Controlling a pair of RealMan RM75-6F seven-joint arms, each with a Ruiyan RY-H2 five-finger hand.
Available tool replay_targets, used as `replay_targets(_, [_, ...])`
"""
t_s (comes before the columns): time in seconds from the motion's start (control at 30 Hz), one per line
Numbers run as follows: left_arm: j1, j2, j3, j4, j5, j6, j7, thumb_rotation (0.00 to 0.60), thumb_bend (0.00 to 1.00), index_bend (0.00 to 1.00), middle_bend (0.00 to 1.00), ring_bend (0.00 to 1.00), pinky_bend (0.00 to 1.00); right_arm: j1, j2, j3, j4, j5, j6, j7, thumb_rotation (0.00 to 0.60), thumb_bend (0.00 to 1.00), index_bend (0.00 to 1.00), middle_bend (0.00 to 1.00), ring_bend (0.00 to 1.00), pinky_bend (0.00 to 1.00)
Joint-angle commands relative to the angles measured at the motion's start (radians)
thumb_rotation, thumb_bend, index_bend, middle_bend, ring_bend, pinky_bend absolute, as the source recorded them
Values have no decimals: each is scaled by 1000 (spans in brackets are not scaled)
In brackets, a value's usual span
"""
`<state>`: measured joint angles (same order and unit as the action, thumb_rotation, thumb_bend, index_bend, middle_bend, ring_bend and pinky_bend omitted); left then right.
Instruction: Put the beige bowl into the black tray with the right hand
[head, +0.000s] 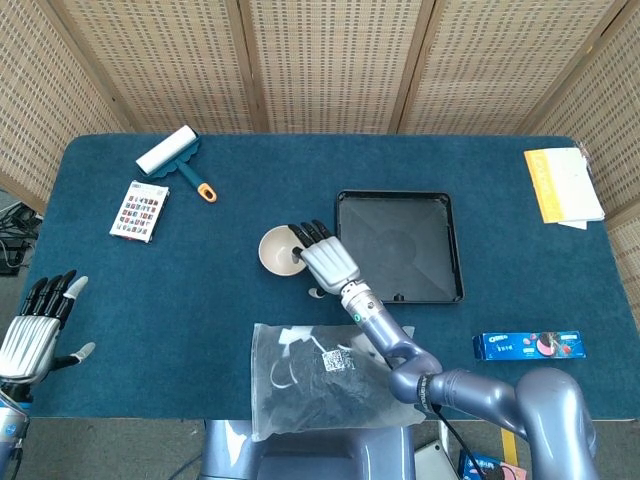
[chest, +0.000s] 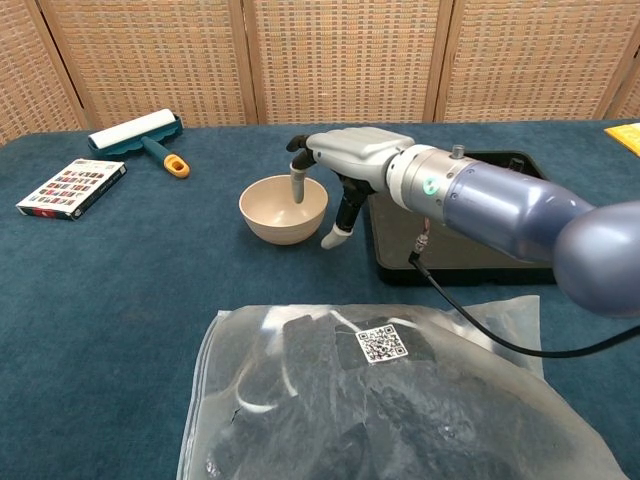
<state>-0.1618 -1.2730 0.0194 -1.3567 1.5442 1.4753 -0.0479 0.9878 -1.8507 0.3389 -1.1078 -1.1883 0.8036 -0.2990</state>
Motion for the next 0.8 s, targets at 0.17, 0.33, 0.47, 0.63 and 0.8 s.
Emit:
replay_targets(0.17, [-1,0,-3,1,-1,-10,-5,600,180,0,0,0,0,47,-36,7,74,-6,-27,41,600,220,435,110,0,72])
replay_targets(0.33, [-3,0,-5,5,-5,-22,-12,600,180,0,0,0,0,70,-55,5,122,-6,-49,57,600,221,442,113,0,72])
replay_targets(0.47, [-6,-1,-7,8,-9,-31,-15,600,180,0,0,0,0,83,-71,3,154,-6,-63,75,600,223,447,118,0,71])
replay_targets(0.63, [-7,-2,-10,10,-12,-38,-17,600,180,0,0,0,0,105,-103,-2,213,-16,-76,114,600,226,464,129,0,72])
replay_targets(0.8, [-7,-1,-11,10,-9,-40,-18,600,180,0,0,0,0,123,-124,-5,262,-27,-84,148,600,231,485,145,0,81])
